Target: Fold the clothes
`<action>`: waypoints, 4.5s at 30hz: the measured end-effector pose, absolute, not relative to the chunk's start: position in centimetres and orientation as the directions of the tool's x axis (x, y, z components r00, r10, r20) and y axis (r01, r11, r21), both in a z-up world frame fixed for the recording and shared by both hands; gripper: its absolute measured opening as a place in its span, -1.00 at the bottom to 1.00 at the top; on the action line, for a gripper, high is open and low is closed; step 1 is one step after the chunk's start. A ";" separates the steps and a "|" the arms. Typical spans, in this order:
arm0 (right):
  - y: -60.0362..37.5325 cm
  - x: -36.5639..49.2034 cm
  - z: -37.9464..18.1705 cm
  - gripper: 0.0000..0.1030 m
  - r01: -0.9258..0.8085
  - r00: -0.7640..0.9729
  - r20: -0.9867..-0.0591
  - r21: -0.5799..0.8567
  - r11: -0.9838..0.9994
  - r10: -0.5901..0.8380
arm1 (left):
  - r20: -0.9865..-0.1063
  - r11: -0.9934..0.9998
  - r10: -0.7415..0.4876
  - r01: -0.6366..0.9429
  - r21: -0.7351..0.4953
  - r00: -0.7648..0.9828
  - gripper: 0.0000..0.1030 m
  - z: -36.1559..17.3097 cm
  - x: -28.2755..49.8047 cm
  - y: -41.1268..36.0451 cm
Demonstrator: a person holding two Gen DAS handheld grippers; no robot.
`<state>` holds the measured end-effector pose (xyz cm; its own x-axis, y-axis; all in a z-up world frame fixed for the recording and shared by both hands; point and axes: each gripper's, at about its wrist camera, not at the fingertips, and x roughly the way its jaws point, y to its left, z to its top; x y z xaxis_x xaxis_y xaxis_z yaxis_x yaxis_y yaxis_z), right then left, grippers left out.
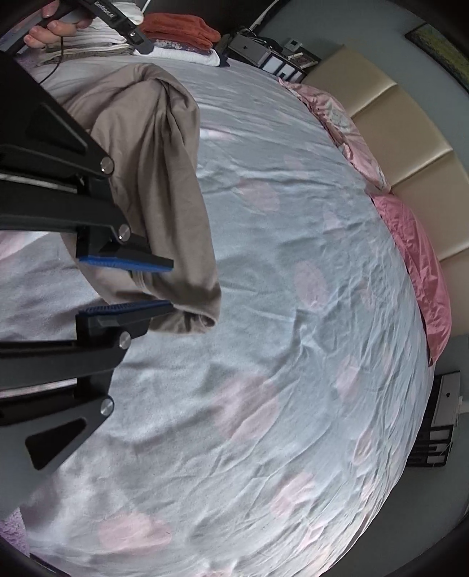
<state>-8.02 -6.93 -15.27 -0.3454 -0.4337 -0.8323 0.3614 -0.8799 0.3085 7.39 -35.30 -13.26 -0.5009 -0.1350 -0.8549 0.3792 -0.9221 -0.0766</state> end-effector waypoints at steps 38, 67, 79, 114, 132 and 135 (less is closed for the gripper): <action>-15.3 -3.5 -14.9 -0.91 0.603 -0.042 -0.634 0.600 -0.526 -0.772 | -0.801 -0.847 -0.395 0.516 0.128 -0.450 -0.82 -10.5 8.4 -37.5; -14.4 -5.7 -16.7 -0.90 0.528 -0.037 -0.637 0.642 -0.556 -0.770 | -0.838 -0.971 -0.139 -0.093 0.220 -0.527 -0.14 -16.2 5.9 -23.0; -14.1 -5.9 -16.8 -0.90 0.513 -0.029 -0.623 0.662 -0.547 -0.782 | -0.891 -0.989 -0.095 -0.062 0.136 -0.444 -0.13 -19.2 3.9 -22.9; -10.2 -7.7 -13.9 -0.69 0.557 -0.212 -0.793 0.382 -0.738 -0.571 | -0.820 -0.870 -0.340 0.485 0.090 -0.459 -0.91 -16.2 6.6 -35.2; -8.5 -8.9 -14.2 -0.65 0.786 -0.384 -0.877 -0.145 -0.602 -0.290 | -0.834 -0.853 -0.323 0.520 0.052 -0.447 -0.91 -16.7 6.1 -36.4; -9.5 -8.8 -15.5 -0.43 0.790 -0.400 -0.885 -0.200 -0.580 -0.239 | -0.834 -0.846 -0.314 0.533 0.029 -0.453 -0.91 -16.6 6.1 -37.1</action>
<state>-8.81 -9.53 -15.49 -0.3997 -0.2393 -0.8849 0.7900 -0.5795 -0.2001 6.15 -37.06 -16.57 -0.4532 -0.3140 -0.8342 0.5327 -0.8458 0.0290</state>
